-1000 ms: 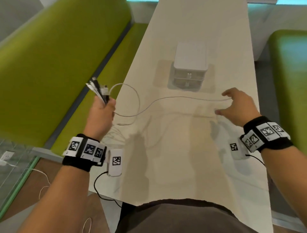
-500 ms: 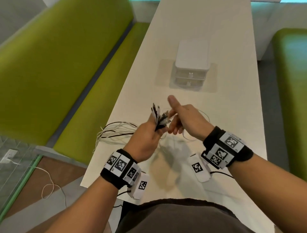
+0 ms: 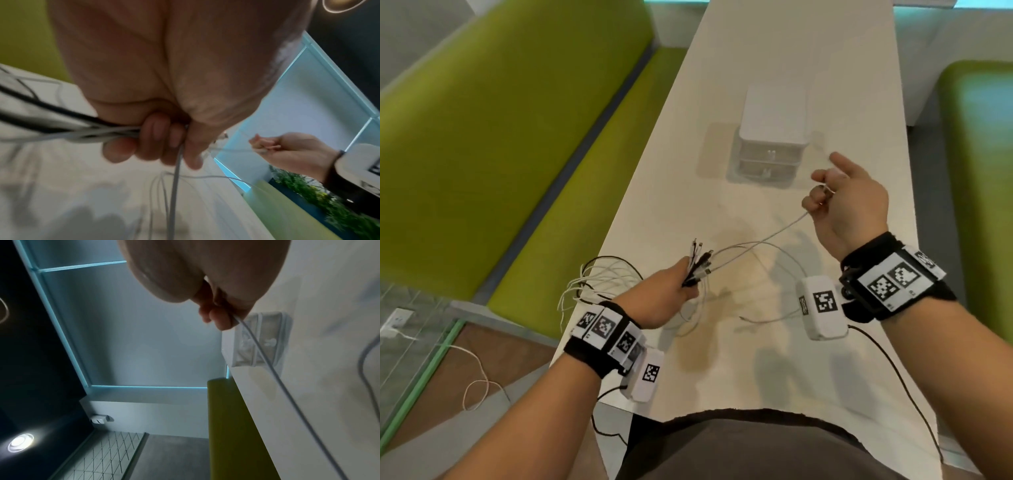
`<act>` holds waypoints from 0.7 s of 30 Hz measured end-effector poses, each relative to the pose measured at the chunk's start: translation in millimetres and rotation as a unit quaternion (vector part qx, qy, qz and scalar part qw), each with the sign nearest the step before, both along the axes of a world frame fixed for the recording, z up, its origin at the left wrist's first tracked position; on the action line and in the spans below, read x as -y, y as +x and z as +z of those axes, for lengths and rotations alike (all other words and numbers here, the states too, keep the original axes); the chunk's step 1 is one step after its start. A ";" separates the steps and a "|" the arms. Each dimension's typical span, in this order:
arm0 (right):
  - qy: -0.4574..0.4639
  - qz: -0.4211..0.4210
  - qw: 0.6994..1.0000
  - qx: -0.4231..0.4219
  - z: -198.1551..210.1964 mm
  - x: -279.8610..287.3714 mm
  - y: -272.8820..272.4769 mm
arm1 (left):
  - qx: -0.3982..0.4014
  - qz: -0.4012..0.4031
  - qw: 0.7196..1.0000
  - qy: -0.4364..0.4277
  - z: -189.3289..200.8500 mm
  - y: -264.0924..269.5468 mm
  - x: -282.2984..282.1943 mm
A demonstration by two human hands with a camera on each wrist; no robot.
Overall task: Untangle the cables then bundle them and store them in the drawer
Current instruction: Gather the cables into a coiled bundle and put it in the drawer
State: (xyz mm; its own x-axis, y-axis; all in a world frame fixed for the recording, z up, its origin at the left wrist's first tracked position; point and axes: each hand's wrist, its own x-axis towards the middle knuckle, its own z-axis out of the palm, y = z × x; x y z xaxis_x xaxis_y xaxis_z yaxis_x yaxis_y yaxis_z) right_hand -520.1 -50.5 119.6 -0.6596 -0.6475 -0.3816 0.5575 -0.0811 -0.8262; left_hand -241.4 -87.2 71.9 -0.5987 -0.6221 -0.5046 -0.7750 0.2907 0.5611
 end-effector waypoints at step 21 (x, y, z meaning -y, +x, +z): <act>0.095 0.228 0.897 -0.366 -15.9 -16.1 102.9 | -0.397 0.371 0.826 0.148 18.0 -44.3 -9.7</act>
